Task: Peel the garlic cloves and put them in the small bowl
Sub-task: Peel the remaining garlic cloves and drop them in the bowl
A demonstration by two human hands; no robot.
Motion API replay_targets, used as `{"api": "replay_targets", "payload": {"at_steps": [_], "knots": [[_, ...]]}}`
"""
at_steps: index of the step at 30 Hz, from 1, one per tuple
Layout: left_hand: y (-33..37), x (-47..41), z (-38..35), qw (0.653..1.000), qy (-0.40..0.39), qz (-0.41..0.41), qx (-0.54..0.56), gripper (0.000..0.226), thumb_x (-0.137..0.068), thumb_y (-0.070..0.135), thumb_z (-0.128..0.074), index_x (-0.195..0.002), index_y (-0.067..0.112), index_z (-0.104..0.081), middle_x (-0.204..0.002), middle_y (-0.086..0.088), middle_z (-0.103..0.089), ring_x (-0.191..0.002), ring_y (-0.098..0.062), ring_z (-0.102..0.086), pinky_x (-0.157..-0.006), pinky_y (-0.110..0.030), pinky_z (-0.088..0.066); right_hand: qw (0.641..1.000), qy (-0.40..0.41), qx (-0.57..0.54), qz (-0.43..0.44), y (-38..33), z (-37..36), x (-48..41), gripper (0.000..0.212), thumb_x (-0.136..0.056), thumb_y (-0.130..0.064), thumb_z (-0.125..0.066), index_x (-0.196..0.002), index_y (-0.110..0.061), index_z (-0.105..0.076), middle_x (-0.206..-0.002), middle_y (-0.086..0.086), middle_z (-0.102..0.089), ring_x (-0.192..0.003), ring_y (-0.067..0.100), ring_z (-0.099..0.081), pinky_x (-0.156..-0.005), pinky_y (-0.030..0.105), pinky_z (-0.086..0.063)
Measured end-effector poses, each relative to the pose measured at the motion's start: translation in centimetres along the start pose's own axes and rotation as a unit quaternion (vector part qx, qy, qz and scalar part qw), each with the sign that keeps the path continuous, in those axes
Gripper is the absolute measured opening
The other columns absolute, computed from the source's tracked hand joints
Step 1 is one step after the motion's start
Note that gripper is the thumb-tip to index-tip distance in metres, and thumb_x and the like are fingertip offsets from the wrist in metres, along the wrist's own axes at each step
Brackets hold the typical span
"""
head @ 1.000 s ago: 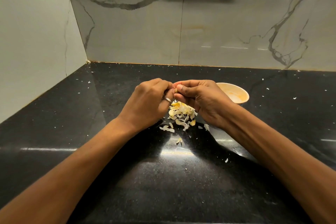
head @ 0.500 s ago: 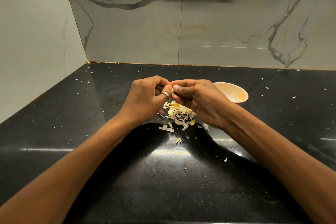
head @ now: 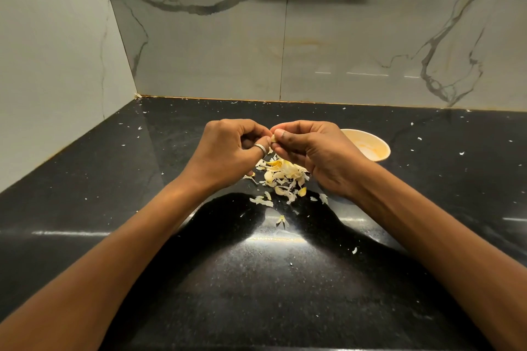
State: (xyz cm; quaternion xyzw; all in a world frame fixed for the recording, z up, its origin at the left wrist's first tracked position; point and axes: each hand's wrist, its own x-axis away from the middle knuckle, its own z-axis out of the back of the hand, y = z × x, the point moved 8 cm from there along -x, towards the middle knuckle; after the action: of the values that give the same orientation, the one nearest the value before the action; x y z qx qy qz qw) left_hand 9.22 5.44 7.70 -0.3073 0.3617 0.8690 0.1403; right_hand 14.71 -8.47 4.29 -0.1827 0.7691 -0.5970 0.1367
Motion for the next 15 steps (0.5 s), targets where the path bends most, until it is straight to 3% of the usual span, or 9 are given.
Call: {"api": "replay_targets", "payload": {"at_steps": [4, 9, 15], "knots": [[-0.1, 0.0, -0.1, 1.000, 0.002, 0.005, -0.003, 0.008, -0.092, 0.015, -0.071, -0.098, 0.012, -0.076, -0.067, -0.003, -0.069, -0.051, -0.012, -0.066, -0.052, -0.036, -0.057, 1.000, -0.001, 0.008, 0.018, 0.1, -0.1, -0.1, 0.014, -0.090, 0.010, -0.062, -0.102, 0.009, -0.069, -0.089, 0.018, -0.071, -0.077, 0.017, -0.071, -0.078, 0.024, -0.061], [-0.9, 0.2, -0.9, 0.998, -0.005, 0.064, 0.025, 0.012, -0.095, 0.014, -0.067, -0.104, 0.009, -0.074, -0.070, 0.007, -0.066, -0.057, -0.005, -0.067, -0.046, -0.018, -0.053, 0.999, 0.003, 0.021, 0.032, 0.1, -0.1, -0.2, 0.015, -0.089, 0.012, -0.062, -0.102, 0.009, -0.069, -0.089, 0.018, -0.072, -0.082, 0.019, -0.072, -0.082, 0.025, -0.060], [-1.5, 0.4, -1.5, 0.988, -0.023, 0.127, 0.091, 0.010, -0.098, 0.016, -0.063, -0.103, 0.011, -0.070, -0.081, -0.003, -0.070, -0.070, -0.010, -0.072, -0.052, -0.031, -0.060, 0.998, 0.008, 0.028, 0.049, 0.0, 0.1, -0.4, 0.014, -0.089, 0.011, -0.063, -0.097, 0.003, -0.071, -0.089, 0.018, -0.073, -0.085, 0.021, -0.072, -0.083, 0.027, -0.061]]}}
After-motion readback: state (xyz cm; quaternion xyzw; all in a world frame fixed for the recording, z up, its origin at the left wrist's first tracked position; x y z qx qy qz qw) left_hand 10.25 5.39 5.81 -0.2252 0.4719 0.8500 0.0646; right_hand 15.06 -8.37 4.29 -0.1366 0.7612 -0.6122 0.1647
